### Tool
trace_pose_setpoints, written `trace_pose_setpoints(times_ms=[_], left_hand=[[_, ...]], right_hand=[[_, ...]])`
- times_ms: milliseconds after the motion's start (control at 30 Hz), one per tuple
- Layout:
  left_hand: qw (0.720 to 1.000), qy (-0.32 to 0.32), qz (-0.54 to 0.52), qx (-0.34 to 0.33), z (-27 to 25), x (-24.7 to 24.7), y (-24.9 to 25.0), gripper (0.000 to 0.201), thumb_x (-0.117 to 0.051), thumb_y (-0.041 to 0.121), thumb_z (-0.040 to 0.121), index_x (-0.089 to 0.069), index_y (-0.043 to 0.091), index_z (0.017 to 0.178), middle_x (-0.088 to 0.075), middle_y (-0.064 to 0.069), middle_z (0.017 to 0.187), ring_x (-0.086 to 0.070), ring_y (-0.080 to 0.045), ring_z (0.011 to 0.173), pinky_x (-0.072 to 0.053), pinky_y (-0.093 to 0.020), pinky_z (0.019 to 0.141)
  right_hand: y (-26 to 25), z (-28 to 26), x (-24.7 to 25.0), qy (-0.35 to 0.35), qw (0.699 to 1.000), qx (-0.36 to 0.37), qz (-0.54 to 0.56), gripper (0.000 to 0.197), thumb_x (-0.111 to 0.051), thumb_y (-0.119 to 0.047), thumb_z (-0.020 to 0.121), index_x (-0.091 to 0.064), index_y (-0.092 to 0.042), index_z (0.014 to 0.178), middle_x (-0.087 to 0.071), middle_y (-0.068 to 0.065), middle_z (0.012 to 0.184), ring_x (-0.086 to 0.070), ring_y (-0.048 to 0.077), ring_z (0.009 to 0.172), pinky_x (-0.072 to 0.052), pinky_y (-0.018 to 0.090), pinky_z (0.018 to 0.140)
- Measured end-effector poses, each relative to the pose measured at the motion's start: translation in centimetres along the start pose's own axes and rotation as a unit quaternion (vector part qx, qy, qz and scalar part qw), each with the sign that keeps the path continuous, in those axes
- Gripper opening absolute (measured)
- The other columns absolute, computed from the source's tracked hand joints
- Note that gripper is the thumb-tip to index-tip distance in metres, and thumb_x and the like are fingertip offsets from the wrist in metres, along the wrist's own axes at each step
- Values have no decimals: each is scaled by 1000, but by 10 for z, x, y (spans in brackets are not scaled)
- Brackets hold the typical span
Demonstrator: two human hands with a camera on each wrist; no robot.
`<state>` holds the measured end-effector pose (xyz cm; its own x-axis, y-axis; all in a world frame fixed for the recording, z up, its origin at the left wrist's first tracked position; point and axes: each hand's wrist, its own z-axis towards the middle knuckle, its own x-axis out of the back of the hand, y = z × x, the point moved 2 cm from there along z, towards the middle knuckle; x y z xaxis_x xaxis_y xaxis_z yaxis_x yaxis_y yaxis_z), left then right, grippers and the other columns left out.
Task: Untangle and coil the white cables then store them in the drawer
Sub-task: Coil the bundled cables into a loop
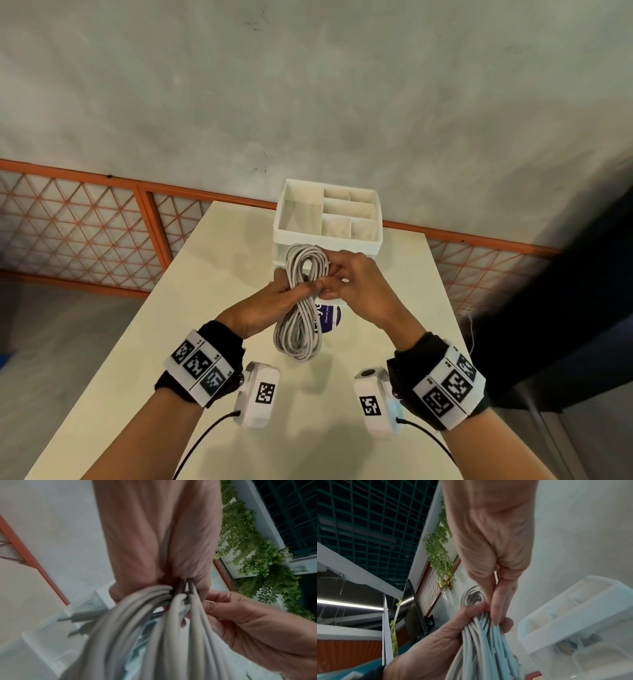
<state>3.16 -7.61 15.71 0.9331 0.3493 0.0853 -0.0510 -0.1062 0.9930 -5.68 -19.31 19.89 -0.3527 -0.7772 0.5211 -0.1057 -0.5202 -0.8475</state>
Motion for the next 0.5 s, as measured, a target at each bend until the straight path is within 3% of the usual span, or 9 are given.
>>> trace_pose_setpoints(times_ms=[33,100,200,233,300,367,400,467,500], left_hand=[[1000,5,23,1,1,2,-1,29,-47,48,93,-54,49,122,-55,8,134,-46,-5,129,-33,-27,111],[999,4,31,6,0,4,-1,35,-46,49,93,-57,38,124,-60,4,129,-52,-4,123,-36,-26,106],[1000,9,15,1,-4,4,1,42,-40,43,96,-70,15,104,-74,-7,99,-68,-12,99,-46,-27,94],[1000,23,1,-5,-4,3,0,41,-40,42,97,-71,15,97,-75,-6,89,-70,-15,91,-48,-28,91],[997,50,-48,-29,-5,-2,0,39,-38,37,98,-71,17,100,-73,6,76,-68,-7,79,-49,-24,81],[990,64,-113,-48,-2,-7,-1,39,-35,32,99,-72,19,99,-73,9,80,-68,-5,81,-51,-24,80],[986,64,-145,-54,0,-9,-1,40,-35,30,100,-73,18,99,-75,3,91,-69,-11,90,-53,-26,85],[976,65,-197,-69,4,-13,-2,39,-41,29,99,-66,0,103,-69,-20,106,-65,-27,102,-52,-31,91],[972,68,-215,-73,6,-14,-3,39,-45,30,97,-61,-6,102,-63,-25,102,-63,-31,96,-52,-32,87]], right_hand=[[1,0,0,-7,1000,-3,9,37,-61,2,86,-62,-11,122,-68,15,95,-69,29,91,-60,45,79],[3,1,0,-31,999,-8,38,40,-57,3,90,-59,-12,127,-69,16,101,-70,29,93,-59,44,84],[6,0,2,-33,996,-23,80,50,-53,2,92,-46,-14,139,-62,6,89,-70,19,85,-57,32,89],[6,0,3,-21,998,-18,63,51,-56,-4,92,-45,-17,140,-61,3,89,-68,12,84,-56,24,86],[5,-2,2,22,999,2,-24,55,-63,-25,89,-43,-23,140,-64,-3,97,-62,4,91,-51,17,80],[9,-4,0,36,999,-32,-4,76,-66,-51,77,-35,-26,142,-64,-5,111,-60,7,104,-51,24,88],[13,-4,-4,13,996,-71,46,88,-66,-58,71,-31,-24,144,-63,-2,120,-60,9,110,-50,28,96],[19,-6,-15,-85,981,-123,125,92,-70,-57,70,-30,-20,144,-60,2,130,-58,13,119,-45,33,104],[22,-7,-20,-128,972,-123,151,82,-73,-48,74,-36,-20,141,-60,1,130,-58,13,120,-45,33,105]])
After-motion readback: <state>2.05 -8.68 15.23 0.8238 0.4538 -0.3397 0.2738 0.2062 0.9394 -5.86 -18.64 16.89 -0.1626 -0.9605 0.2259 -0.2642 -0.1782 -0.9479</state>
